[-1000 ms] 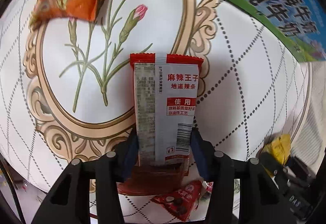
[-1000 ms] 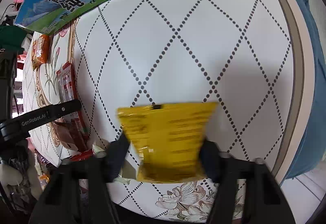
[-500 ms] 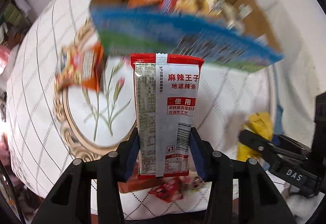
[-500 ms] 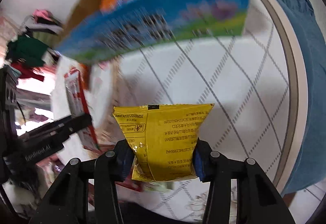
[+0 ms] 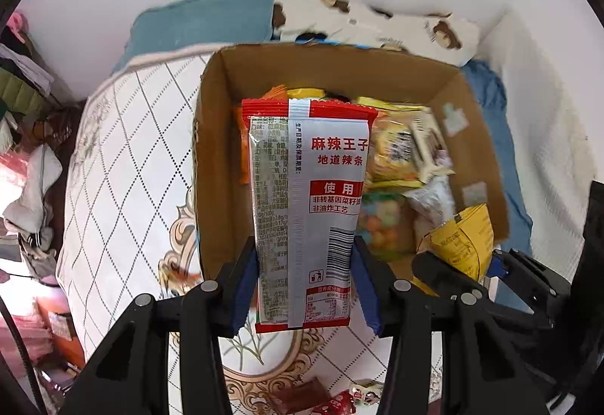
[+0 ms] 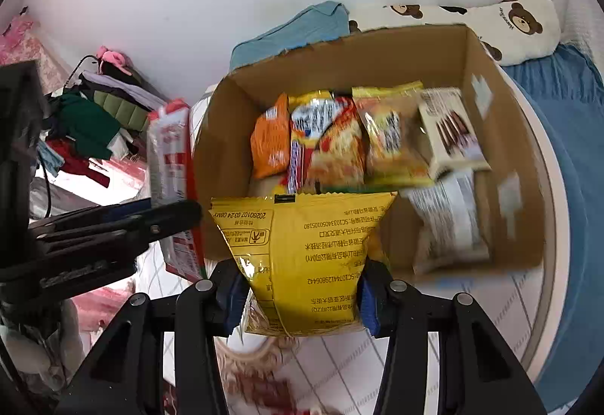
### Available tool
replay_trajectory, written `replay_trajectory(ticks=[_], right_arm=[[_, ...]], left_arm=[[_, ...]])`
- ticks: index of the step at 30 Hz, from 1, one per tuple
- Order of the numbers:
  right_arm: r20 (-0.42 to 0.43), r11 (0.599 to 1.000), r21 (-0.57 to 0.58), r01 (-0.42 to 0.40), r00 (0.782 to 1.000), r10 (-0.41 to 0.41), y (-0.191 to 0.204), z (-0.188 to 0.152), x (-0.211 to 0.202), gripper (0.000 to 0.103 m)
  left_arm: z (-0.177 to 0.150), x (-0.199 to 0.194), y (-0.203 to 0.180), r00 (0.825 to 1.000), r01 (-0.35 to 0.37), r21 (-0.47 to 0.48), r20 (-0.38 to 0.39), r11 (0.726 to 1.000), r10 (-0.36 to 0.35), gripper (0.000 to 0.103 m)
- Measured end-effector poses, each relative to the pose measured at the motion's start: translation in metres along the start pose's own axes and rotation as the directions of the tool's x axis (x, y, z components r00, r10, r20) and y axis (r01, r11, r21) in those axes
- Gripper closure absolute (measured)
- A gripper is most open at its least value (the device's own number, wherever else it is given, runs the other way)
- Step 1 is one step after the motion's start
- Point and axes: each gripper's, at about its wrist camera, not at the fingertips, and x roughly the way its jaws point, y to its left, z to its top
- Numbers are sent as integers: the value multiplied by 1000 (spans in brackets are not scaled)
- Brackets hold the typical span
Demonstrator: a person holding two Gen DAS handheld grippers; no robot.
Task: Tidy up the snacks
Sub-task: 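Carry both packs into the cardboard box and open both tools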
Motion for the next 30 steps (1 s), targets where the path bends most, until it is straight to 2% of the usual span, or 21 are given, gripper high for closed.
replay_trajectory(ticks=[6, 9, 13, 14, 15, 16, 17, 20, 23, 30], right_arm=[[-43, 1000, 13, 16, 999, -15, 4, 32, 45, 53], [-85, 1000, 25, -4, 996, 6, 3, 36, 63, 53], [-154, 995, 63, -74, 985, 83, 0, 37, 88, 51], [-181, 993, 78, -89, 978, 102, -2, 35, 94, 47], [-204, 991, 91, -98, 972, 115, -3, 35, 100, 27], [-225, 991, 98, -96, 967, 116, -5, 33, 104, 15], [-233, 992, 95, -89, 966, 109, -6, 32, 107, 5], [-251, 995, 79, -67, 964, 85, -8, 32, 111, 5], [-243, 997, 66, -40, 968, 55, -12, 33, 108, 5], [-201, 995, 39, 95, 976, -85, -35, 29, 83, 5]], left_arm=[[25, 48, 13, 991, -63, 8, -122, 998, 63, 58], [32, 68, 21, 982, -65, -4, -176, 998, 64, 58], [33, 79, 26, 971, -57, -8, -233, 998, 54, 55], [31, 81, 27, 967, -55, -14, -251, 998, 50, 52], [30, 83, 29, 964, -51, -24, -262, 998, 43, 51], [30, 84, 30, 964, -52, -33, -263, 998, 42, 50], [30, 84, 32, 965, -53, -40, -261, 998, 40, 42], [30, 84, 36, 967, -13, -76, -255, 997, -6, 28], [29, 78, 30, 974, -34, -53, -228, 998, 21, 16], [17, 72, 24, 980, -35, -73, -197, 997, 20, 16]])
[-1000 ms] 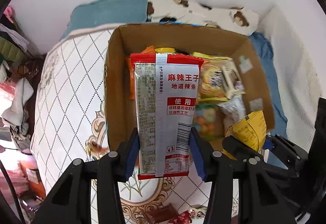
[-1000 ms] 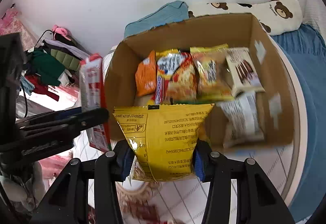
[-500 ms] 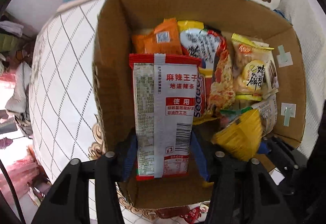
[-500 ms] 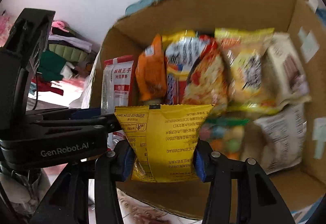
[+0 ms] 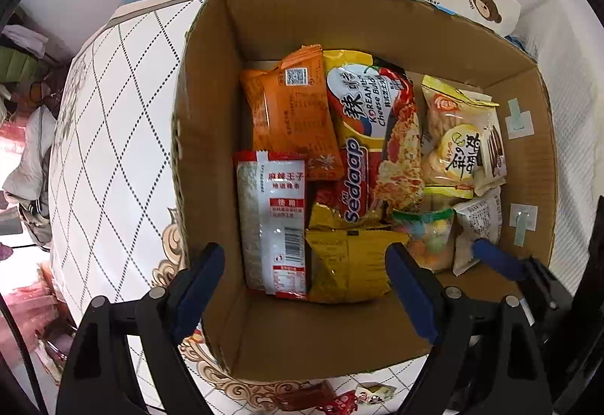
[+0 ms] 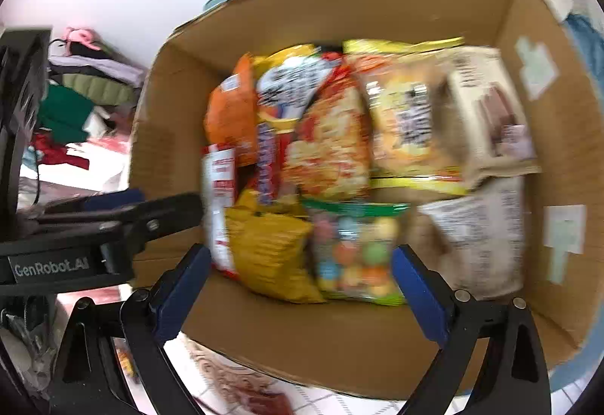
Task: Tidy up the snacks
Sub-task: 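Carry both packs into the cardboard box and open both tools, then grasp the brown packet with left tool while right tool grasps clear girl-print packet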
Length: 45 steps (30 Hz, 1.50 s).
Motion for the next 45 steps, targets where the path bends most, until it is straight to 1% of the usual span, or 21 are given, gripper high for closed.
replay_trajectory(ticks=[1, 3, 6, 7, 9, 11, 14, 17, 23, 27, 31, 34, 38, 42, 44, 45], right_arm=[[3, 1000, 1, 19, 1000, -19, -1, 0, -3, 5], [7, 999, 0, 50, 999, -50, -9, -4, -7, 5], [14, 995, -5, 103, 995, -103, -15, -9, -13, 5], [15, 993, -5, 119, 993, -119, -17, -11, -15, 5], [21, 991, -4, 137, 990, -137, -22, -15, -19, 5], [35, 988, -8, 157, 987, -157, -24, -18, -26, 5], [66, 983, -19, 183, 981, -181, -25, -24, -37, 5], [108, 980, -25, 197, 975, -193, -25, -29, -52, 5], [186, 975, -36, 219, 960, -209, -23, -47, -86, 5], [233, 971, -44, 235, 948, -219, -20, -61, -106, 4], [291, 970, -41, 239, 932, -218, -16, -77, -127, 4], [325, 970, -43, 238, 922, -212, -11, -89, -139, 4], [375, 971, -42, 237, 904, -205, -6, -108, -160, 4], [420, 975, -23, 223, 887, -193, -4, -124, -178, 4], [425, 978, -17, 207, 887, -181, -4, -131, -184, 4], [415, 981, -18, 195, 894, -170, -5, -133, -184, 4]], left_arm=[[-3, 1, 0, 1000, 1, -4, 4, 1000, -1, 16], [-12, 6, 0, 1000, 8, -20, 13, 1000, -8, 10], [-21, 7, -3, 999, -2, -18, 44, 1000, 2, 9], [-24, 7, -5, 999, 6, -20, 50, 1000, -5, 8], [-30, 7, -9, 998, 33, -30, 54, 999, -32, 7], [-35, 6, -12, 997, 43, -31, 69, 999, -41, 7], [-45, -3, -17, 993, 38, -31, 115, 999, -34, 7], [-56, -13, -20, 985, 57, -28, 162, 998, -52, 7], [-80, -38, -26, 961, 23, -22, 276, 999, -17, 7], [-99, -56, -32, 938, 1, -10, 346, 1000, 3, 7], [-120, -76, -38, 908, -4, -5, 419, 1000, 6, 7], [-135, -91, -42, 882, -9, 3, 471, 1000, 6, 7], [-154, -107, -47, 858, -14, 20, 514, 1000, 2, 7], [-171, -119, -49, 838, -16, 29, 545, 999, -2, 7], [-176, -121, -48, 836, -18, 32, 549, 999, -2, 7], [-179, -121, -47, 836, -16, 33, 549, 999, -5, 7]])
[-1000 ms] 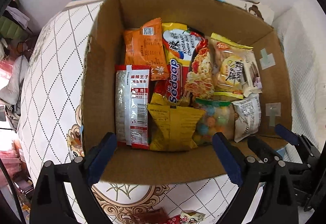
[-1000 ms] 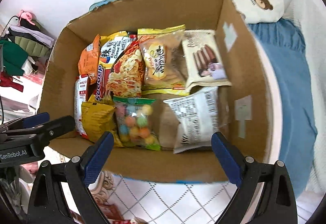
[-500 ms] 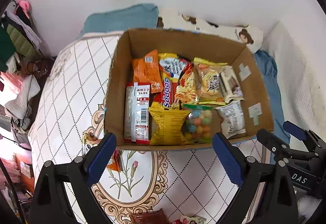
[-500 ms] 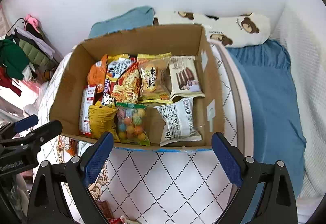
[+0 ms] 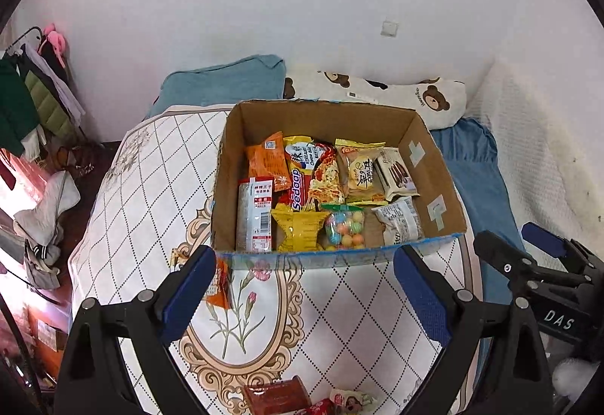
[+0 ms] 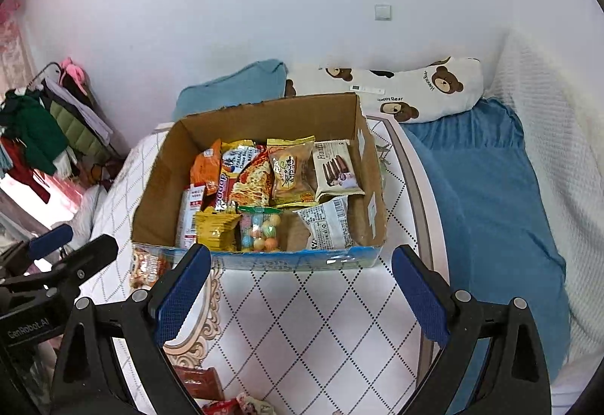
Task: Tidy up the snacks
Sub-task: 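Grasp the brown packet with left tool while right tool grasps clear girl-print packet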
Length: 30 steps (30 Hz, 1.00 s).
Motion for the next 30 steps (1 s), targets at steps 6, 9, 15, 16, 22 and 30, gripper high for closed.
replay_trajectory(ticks=[6, 9, 15, 16, 22, 30], right_arm=[[-237, 990, 34, -137, 961, 141, 4, -49, 31, 4], [-384, 979, 81, -189, 900, 206, 4, -96, 63, 5], [-556, 963, 182, -200, 786, 268, -3, -169, 113, 32], [-568, 964, 179, -195, 779, 263, -2, -176, 116, 32], [-601, 971, 147, -186, 763, 238, 6, -192, 123, 32], [-650, 981, 55, -188, 739, 178, 24, -206, 144, 32]], left_arm=[[-36, 12, 6, 996, -18, 94, -87, 995, 26, 7], [-74, 38, 4, 977, -8, 218, -208, 976, 54, 7], [-161, 101, 0, 891, 32, 516, -403, 856, 210, 7], [-172, 110, 1, 879, 48, 547, -420, 836, 224, 7], [-216, 152, -9, 799, 201, 637, -546, 744, 251, 7], [-220, 170, -14, 782, 217, 576, -586, 788, 213, 37]])
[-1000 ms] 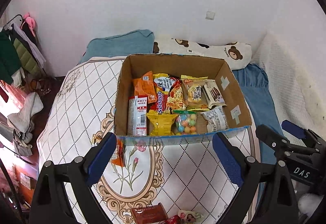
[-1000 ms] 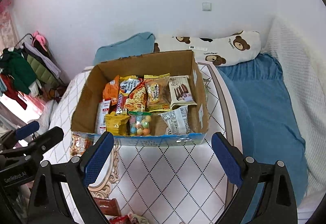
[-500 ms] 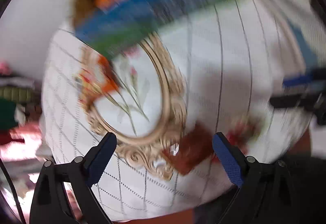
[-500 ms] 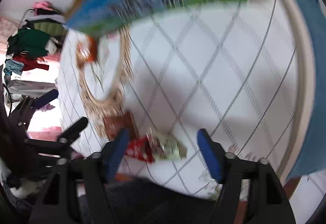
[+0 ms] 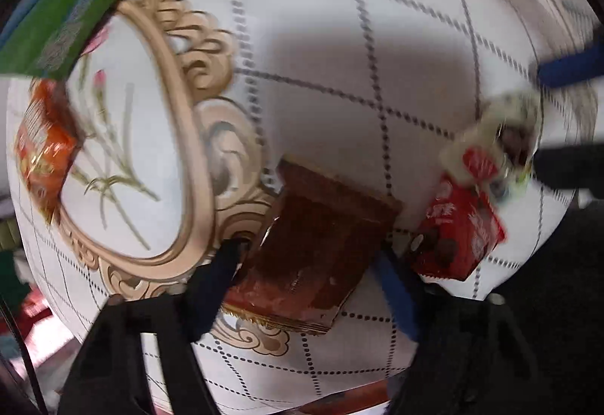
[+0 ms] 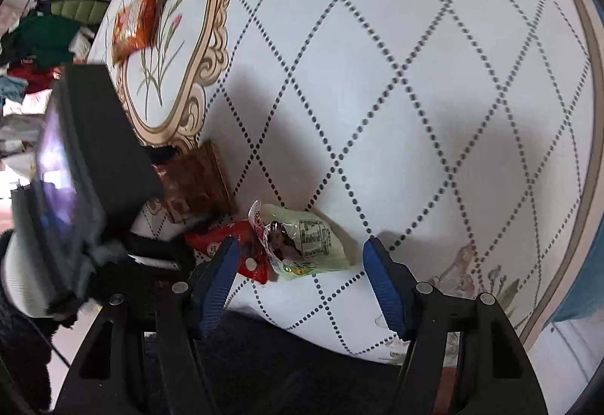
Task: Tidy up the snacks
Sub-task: 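Grasp the brown packet with left tool while right tool grasps clear girl-print packet, then carry both packets into the cardboard box and open both tools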
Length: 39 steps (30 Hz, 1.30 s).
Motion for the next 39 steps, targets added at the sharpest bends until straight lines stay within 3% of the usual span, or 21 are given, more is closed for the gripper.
replay_trajectory(ticks=[3, 5, 6, 8, 12, 15, 17, 18, 21, 24, 27, 29, 34, 38, 39], right_arm=[[-24, 1000, -21, -3, 1000, 3, 4, 2, 15, 32], [-33, 999, -44, 8, 999, -9, 9, 4, 24, 34], [-34, 997, -73, 24, 999, -27, 13, 4, 27, 36], [-14, 991, -119, 63, 998, -65, 21, 4, 28, 47], [53, 987, -132, 89, 995, -83, 26, 10, 19, 49], [120, 988, -103, 115, 987, -102, 20, 21, 3, 50], [137, 989, -85, 118, 985, -105, 16, 30, -2, 50], [133, 992, -71, 105, 987, -95, 13, 34, -3, 50], [118, 996, -46, 82, 990, -76, 5, 41, -4, 48], [127, 996, -58, 74, 990, -66, 4, 42, -4, 39], [127, 991, -79, 105, 987, -94, 8, 36, 4, 39], [128, 994, -73, 87, 989, -77, 14, 32, 5, 39], [108, 992, -106, 70, 992, -58, 23, 22, 7, 39], [99, 982, -149, 117, 990, -103, 25, 20, 20, 39], [104, 977, -162, 140, 987, -124, 26, 20, 23, 46]], left_arm=[[-1, -6, 24, 1000, 23, -155, 20, 988, -20, 38], [-5, -7, 46, 998, 69, -297, 33, 952, -62, 38], [-9, -6, 58, 995, 97, -380, 37, 920, -90, 38], [-19, -2, 82, 986, 163, -549, 69, 820, -150, 38], [-35, 4, 111, 954, 286, -726, 156, 626, -255, 38], [-40, 7, 116, 927, 357, -751, 211, 555, -311, 35], [-40, 10, 112, 914, 385, -736, 219, 556, -341, 27], [-38, 12, 110, 917, 379, -720, 208, 581, -341, 27], [-26, 13, 90, 945, 311, -652, 135, 691, -298, 27], [-20, 10, 75, 968, 244, -619, 103, 747, -230, 27], [-12, 6, 64, 976, 217, -640, 115, 737, -187, 33], [-6, 0, 64, 978, 207, -657, 119, 725, -171, 46], [-10, -3, 77, 973, 229, -691, 139, 685, -186, 47], [-11, 8, 80, 974, 224, -684, 124, 694, -192, 47], [-11, 9, 79, 975, 216, -681, 117, 699, -188, 47]])
